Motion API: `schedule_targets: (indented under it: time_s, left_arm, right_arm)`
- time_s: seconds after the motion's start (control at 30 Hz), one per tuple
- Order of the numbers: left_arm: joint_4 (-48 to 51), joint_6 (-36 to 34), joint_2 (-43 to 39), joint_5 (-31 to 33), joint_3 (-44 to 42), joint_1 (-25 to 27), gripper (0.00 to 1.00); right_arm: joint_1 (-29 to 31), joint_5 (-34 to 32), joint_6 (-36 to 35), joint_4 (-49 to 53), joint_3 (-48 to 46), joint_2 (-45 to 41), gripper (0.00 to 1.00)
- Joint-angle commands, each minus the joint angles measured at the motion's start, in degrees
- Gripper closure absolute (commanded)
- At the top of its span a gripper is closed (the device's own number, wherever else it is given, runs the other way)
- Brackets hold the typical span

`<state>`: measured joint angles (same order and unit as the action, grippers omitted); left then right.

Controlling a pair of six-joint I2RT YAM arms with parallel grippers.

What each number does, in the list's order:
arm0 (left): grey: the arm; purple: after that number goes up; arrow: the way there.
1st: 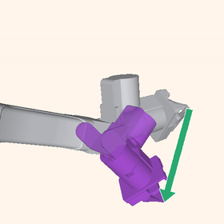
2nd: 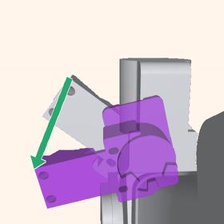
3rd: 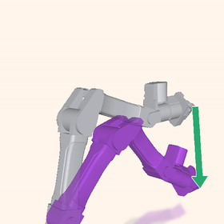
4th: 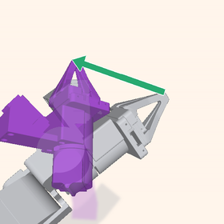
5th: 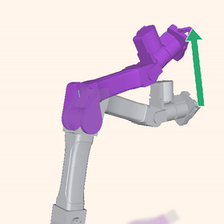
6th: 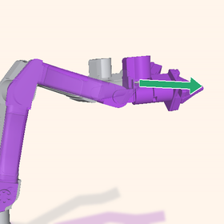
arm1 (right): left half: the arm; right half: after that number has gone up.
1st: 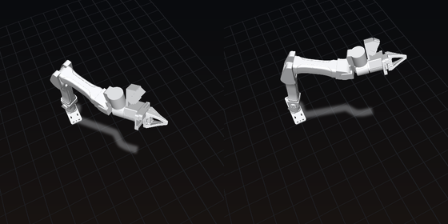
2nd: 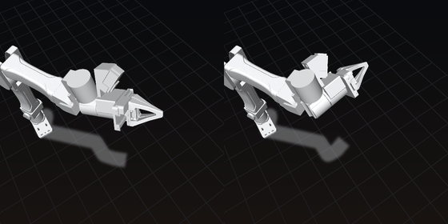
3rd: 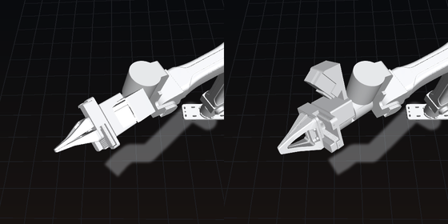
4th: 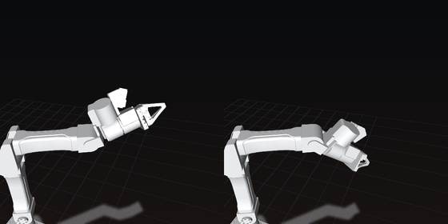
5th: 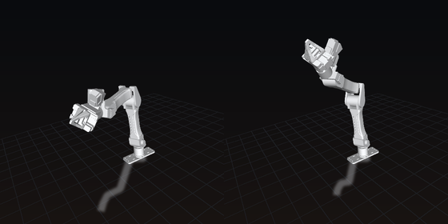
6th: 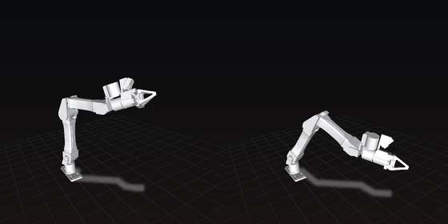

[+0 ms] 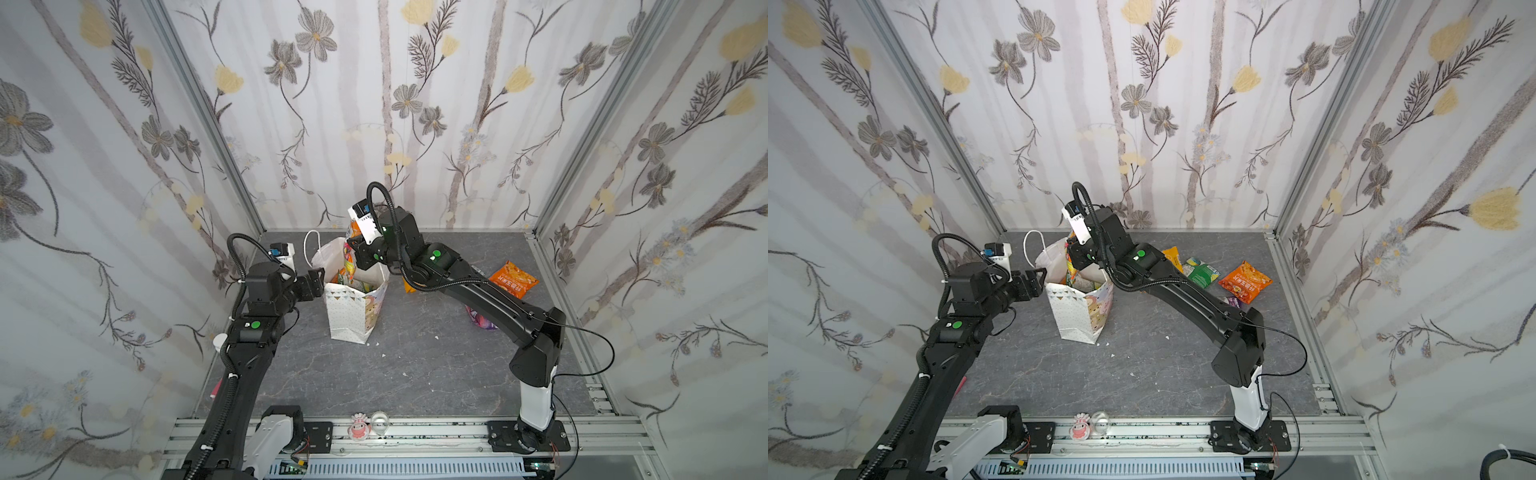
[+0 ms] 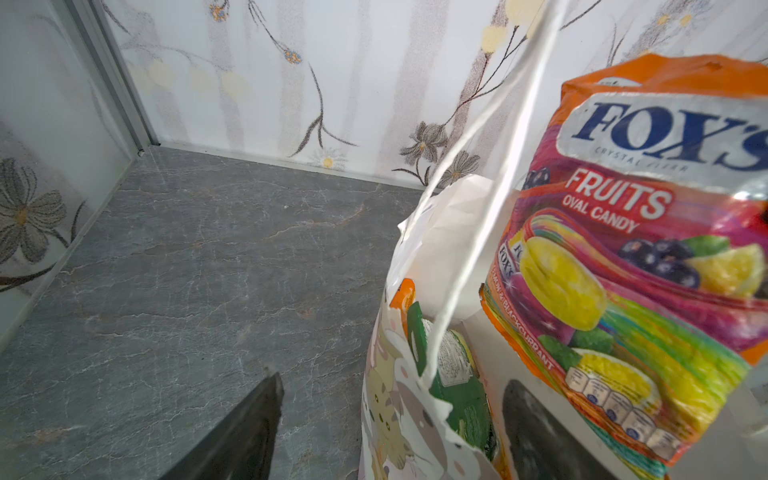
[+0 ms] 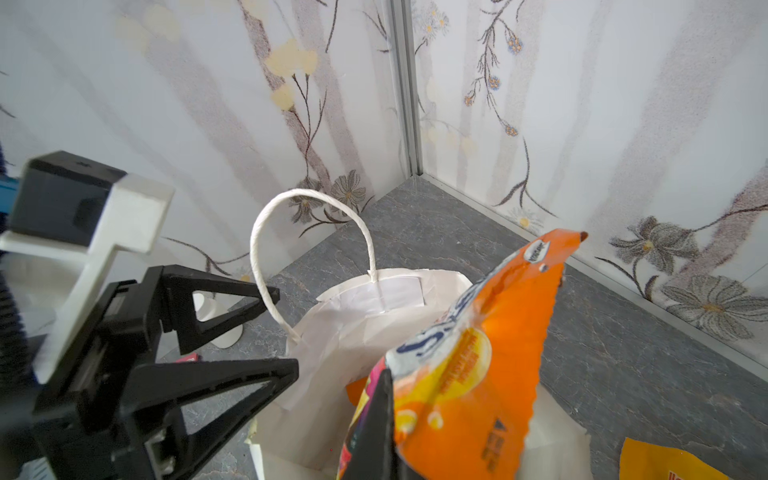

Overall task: Place the snacks into the paper bag
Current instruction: 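Lower the orange FOX'S bag into the paper bag and open the right gripper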

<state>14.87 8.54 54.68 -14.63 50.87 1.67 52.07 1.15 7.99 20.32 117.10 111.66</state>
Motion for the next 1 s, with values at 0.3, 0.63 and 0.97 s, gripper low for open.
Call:
schedule_targets:
  time_s: [0.3,0.63,0.97]
  left_arm:
    - [-0.02,-0.86,-0.07,0.9,0.06,0.0,0.17]
    - [0.16,-1.04,0.18,0.75,0.09,0.01,0.17]
    - [0.18,-1.15,0.23,0.77,0.14,0.01,0.17]
  right_arm:
    - [2.91,1.49,-2.55,-1.75,0.67,2.15,1.0]
    - [3.74,1.16,-0.98,-3.7,0.59,3.56,1.0]
    - [3.87,1.23,-0.08,-5.15,0.5,3.33,0.65]
